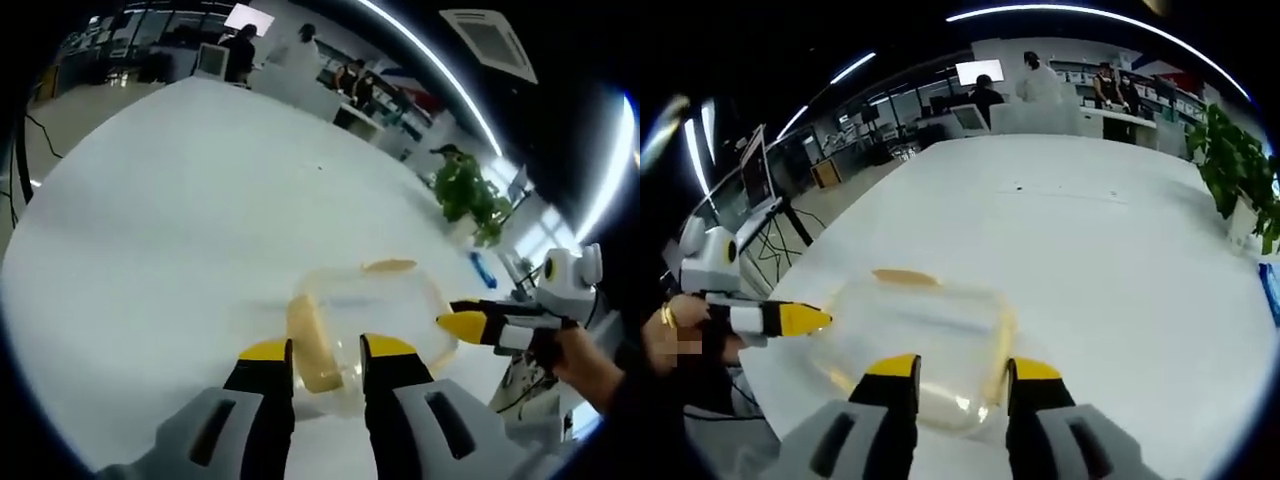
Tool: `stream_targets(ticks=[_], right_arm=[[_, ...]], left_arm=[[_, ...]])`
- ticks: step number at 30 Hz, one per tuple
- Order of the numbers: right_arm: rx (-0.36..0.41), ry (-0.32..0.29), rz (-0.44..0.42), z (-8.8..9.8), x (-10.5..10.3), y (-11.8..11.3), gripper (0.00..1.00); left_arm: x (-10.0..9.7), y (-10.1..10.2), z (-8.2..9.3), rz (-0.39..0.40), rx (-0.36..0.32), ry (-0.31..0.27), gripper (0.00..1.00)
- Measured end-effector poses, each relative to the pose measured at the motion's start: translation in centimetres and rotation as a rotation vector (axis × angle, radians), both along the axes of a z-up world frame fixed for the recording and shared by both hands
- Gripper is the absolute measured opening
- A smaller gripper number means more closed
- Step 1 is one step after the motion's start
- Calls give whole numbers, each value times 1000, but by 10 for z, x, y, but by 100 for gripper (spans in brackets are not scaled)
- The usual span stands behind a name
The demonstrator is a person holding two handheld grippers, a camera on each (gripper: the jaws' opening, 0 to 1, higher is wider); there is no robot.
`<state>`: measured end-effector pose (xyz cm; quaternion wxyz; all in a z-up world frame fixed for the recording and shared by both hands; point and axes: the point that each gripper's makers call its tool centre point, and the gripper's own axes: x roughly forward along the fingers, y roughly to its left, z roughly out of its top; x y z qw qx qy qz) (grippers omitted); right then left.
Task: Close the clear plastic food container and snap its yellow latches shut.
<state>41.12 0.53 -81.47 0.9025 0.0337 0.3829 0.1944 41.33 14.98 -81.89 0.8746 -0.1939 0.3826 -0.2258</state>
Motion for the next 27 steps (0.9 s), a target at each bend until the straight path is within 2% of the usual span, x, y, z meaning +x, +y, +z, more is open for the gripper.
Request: stream_targets(ticks=[6,7,8,9,13,16,20,23,26,27], right_arm=[[-16,-10,-34,-1,-7,2,31],[-20,-13,-38,-1,-7,2,32],[-95,-53,40,0,-5,7,32],[-62,-52,-1,1,-7,10,32],[-50,-57,-3,1,-5,3,32],[-20,-18,28,0,-6,2,32],[105,119,19,-7,-7,1,33],[63,87,30,-6,-8,2,32],[99,85,8,-6,-9,2,31],[118,112,-20,-7,-11,2,30]], left_arm=[[-1,1,0,-33,8,-11,21],[-1,1,0,-33,7,-15,18],[-2,-1,-2,-8,-35,0,18],[-3,2,-5,-32,-10,-22,18],[-2,-1,-5,-23,-2,-34,18],[0,0,-4,-28,-2,-34,18],[0,-1,-3,-52,11,-40,18],[1,-2,-3,-62,13,-33,17],[-1,-1,-2,-50,-5,-25,17],[0,-3,0,-41,-15,-36,17]])
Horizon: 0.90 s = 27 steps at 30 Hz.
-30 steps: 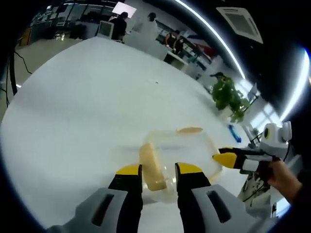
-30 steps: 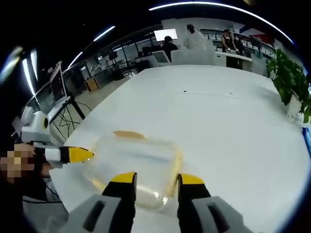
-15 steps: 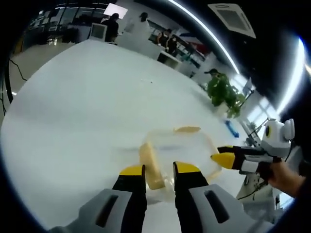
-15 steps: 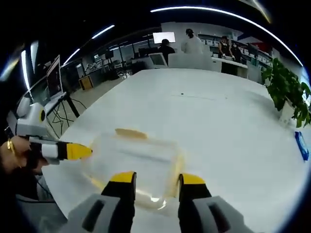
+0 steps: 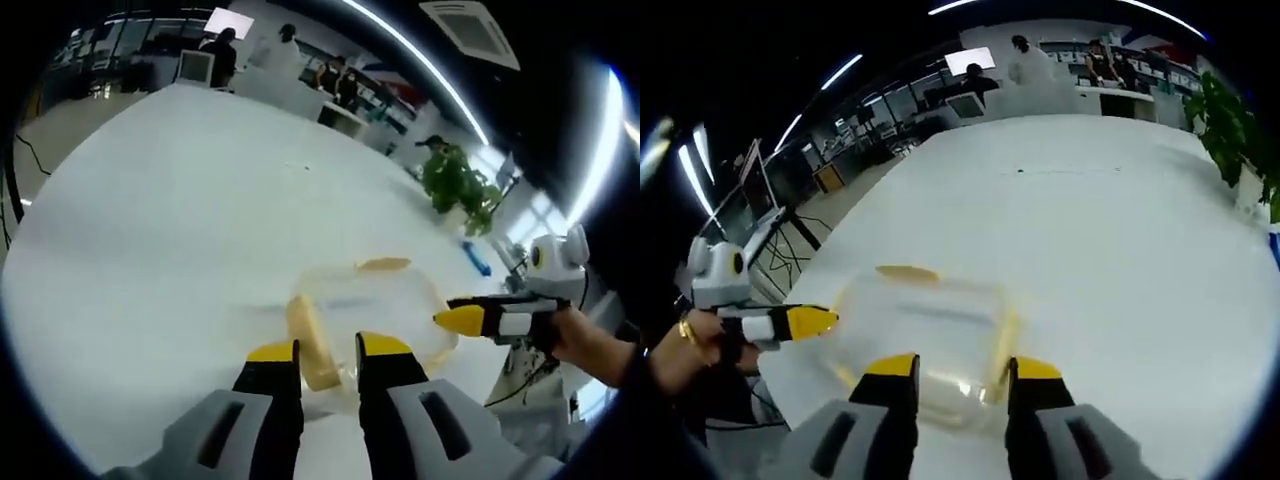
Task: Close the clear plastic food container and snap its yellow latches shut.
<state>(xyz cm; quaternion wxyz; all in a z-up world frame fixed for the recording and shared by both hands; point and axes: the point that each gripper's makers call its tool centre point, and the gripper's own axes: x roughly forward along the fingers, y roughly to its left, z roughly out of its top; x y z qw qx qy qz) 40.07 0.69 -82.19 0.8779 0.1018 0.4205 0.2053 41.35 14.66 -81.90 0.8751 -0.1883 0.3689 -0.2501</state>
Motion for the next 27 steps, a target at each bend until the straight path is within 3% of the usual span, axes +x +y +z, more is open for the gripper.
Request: stream_targets(ticks=[4,5,7,8,14,27], right_arm=[[-2,-17,11,0,0,1,29],[2,-20,8,1,0,1,30],[3,-20,8,0,0,1,30],[-1,-25,3,0,0,1,30],[-5,-21,13,-1,1,1,31],[3,-21,62,0,2,0,33]], left_arm=[[0,2,2,11,3,-6,16],[1,2,2,28,-29,-9,15],[-7,1,-2,35,-62,51,13],[-1,2,-5,54,-70,21,13],[-1,2,-6,47,-34,1,14],[3,1,1,-87,121,-49,17]])
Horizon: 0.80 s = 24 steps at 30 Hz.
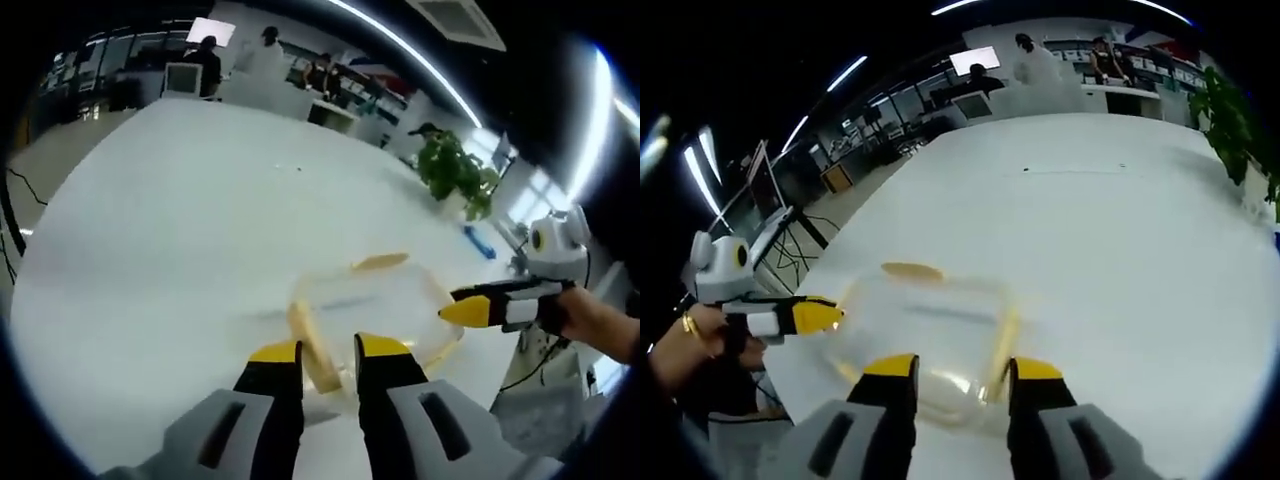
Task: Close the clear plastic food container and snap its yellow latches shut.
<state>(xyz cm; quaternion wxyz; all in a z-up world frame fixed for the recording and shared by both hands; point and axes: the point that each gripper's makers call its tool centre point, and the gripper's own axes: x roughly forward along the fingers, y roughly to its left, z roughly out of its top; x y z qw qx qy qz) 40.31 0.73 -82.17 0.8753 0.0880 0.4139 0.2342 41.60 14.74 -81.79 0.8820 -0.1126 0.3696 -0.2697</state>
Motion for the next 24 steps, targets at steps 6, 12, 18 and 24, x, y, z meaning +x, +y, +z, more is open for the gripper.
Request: stream_targets(ticks=[6,12,18,24], right_arm=[[-37,-49,58,2,2,1,35],[-32,-108,72,17,12,-2,34],[-22,-128,129,24,13,2,34],[-33,-149,181,27,10,5,33]], left_arm=[[0,1,1,-18,16,0,18],[0,0,2,-30,33,-6,18],[5,4,3,-11,76,-20,28],[8,0,13,-40,81,-63,30]])
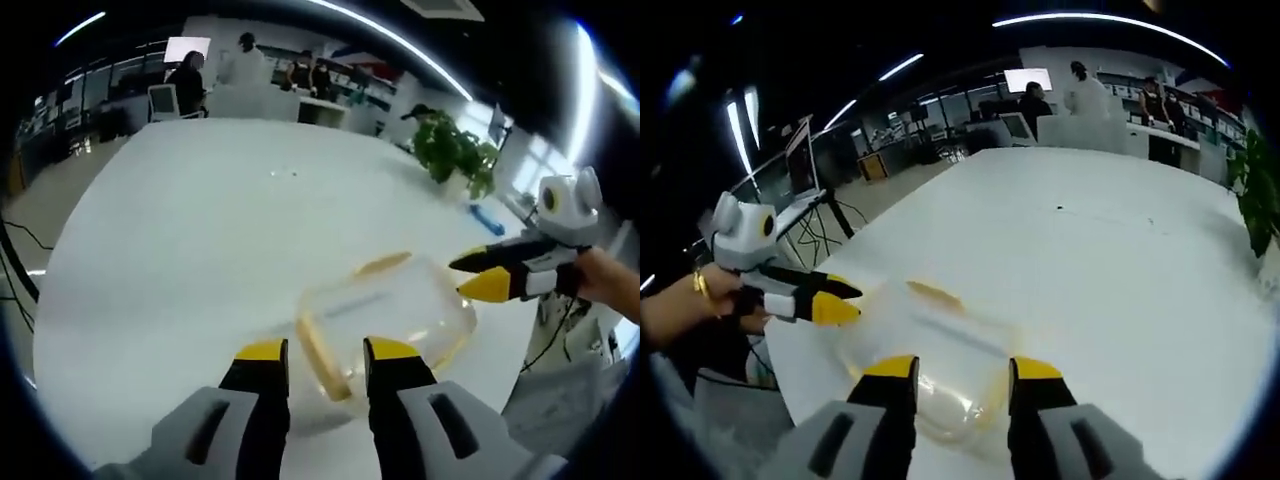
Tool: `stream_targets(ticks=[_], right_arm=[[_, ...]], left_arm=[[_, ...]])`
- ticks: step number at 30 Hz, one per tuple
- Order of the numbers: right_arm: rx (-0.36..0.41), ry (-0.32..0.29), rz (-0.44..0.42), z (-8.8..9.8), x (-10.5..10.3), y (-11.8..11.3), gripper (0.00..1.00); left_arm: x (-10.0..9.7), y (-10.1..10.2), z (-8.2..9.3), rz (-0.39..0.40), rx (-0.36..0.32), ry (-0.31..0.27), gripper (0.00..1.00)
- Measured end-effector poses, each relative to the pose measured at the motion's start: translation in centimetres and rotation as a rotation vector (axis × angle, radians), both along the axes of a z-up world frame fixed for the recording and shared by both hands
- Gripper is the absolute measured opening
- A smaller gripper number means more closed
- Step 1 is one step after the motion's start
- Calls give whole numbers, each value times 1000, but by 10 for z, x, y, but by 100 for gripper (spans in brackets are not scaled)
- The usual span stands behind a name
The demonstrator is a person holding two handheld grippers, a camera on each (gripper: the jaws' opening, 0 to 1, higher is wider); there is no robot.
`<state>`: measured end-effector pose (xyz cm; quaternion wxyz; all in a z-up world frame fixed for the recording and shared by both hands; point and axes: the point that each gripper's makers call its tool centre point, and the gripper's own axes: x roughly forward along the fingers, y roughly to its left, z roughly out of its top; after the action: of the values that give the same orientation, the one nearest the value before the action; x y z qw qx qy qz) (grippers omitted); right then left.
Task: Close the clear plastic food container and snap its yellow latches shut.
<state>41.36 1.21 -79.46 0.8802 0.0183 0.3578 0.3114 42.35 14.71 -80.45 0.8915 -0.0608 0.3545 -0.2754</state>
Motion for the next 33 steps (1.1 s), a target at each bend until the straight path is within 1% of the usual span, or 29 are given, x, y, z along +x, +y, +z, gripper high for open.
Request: stream_targets(ticks=[2,3,8,10,11,14,17,19,21,22,25,27,29,33], right_arm=[[-4,-12,10,3,1,1,33],[-10,-29,21,5,3,1,33],[-6,-39,38,10,7,4,33],[-11,-49,82,13,7,11,32],[-13,-54,111,15,7,16,32],[12,-53,130,21,11,25,32],[11,-57,167,23,13,33,31],[1,-55,193,21,14,38,31],[3,-41,183,17,14,42,30],[-2,-19,234,13,6,46,30],[-37,-36,249,8,7,48,30],[-26,-29,243,8,9,50,30],[-18,-23,255,8,9,54,30],[-45,-28,296,5,11,59,30]], left_arm=[[0,-3,4,-27,15,-18,32],[1,-5,7,-47,29,-37,33],[0,-16,12,-105,44,-59,34],[-1,-18,12,-115,48,-64,34],[-1,-22,11,-146,70,-74,34],[-1,-27,14,-180,87,-94,34],[-1,-31,16,-192,88,-98,33],[-1,-34,16,-206,99,-102,33],[-1,-37,14,-214,109,-102,34],[-1,-38,13,-214,109,-99,34],[-4,-44,7,-226,120,-91,34],[-5,-47,6,-240,131,-100,34],[-6,-52,5,-259,139,-110,34],[-6,-57,3,-291,157,-130,35]])
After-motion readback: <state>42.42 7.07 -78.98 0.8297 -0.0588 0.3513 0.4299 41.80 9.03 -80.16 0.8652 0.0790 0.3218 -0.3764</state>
